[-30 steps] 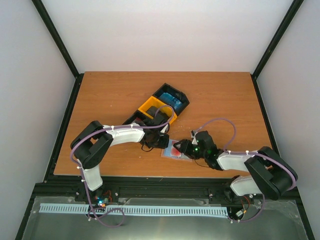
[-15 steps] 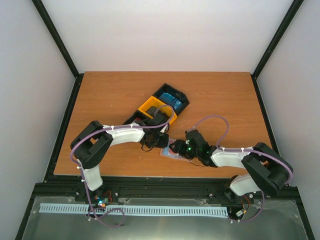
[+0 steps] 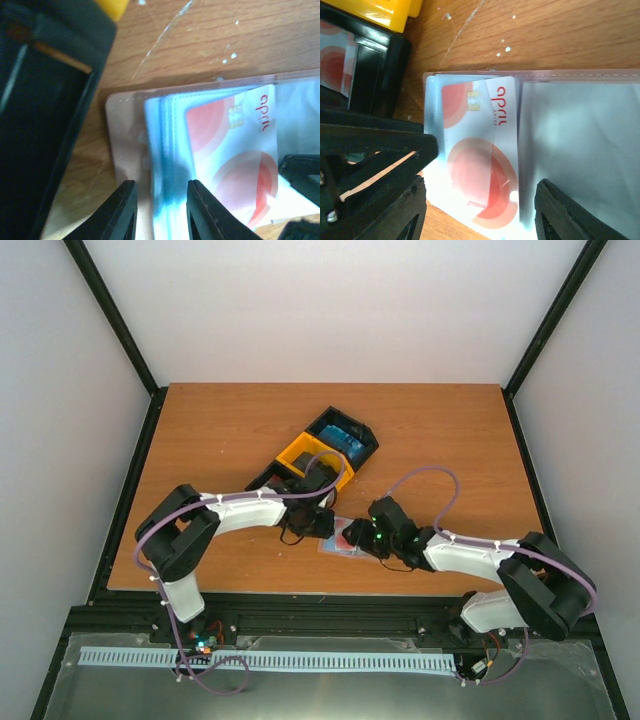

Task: Put the credit cards into the card holder
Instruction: Insert the credit card into the card holder.

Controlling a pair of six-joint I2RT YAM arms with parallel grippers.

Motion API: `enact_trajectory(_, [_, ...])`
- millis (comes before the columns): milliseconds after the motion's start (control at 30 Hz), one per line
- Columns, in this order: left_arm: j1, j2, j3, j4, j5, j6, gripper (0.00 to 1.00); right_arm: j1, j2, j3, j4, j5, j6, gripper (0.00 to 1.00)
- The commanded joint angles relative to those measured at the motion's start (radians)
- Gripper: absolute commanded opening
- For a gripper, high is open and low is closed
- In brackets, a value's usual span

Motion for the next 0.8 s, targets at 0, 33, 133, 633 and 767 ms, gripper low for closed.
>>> enact_trajectory(0, [-0.011,-0.050,-0.006,-0.077,-0.020,-0.012,0.29,0.011,-0.005,0.053,-0.150,0.048,-0.014,0.57])
enact_trajectory(33, [-0.011,-0.052,-0.006,-0.083,-0.023,-0.015,0.27,0.011,0.008,0.057,-0.150,0.037,-0.016,0.56])
enact_trajectory(133, [-0.011,-0.053,-0.012,-0.103,-0.030,-0.025,0.18,0.017,0.043,0.062,-0.136,0.019,-0.018,0.50])
enact_trajectory(633, [-0.011,-0.008,-0.045,-0.073,-0.012,-0.011,0.01,0.050,0.134,0.134,-0.133,-0.015,-0.032,0.29])
enact_trajectory(767, [-0.011,-0.011,-0.044,-0.062,0.002,-0.003,0.01,0.057,0.153,0.152,-0.135,-0.022,-0.044,0.34])
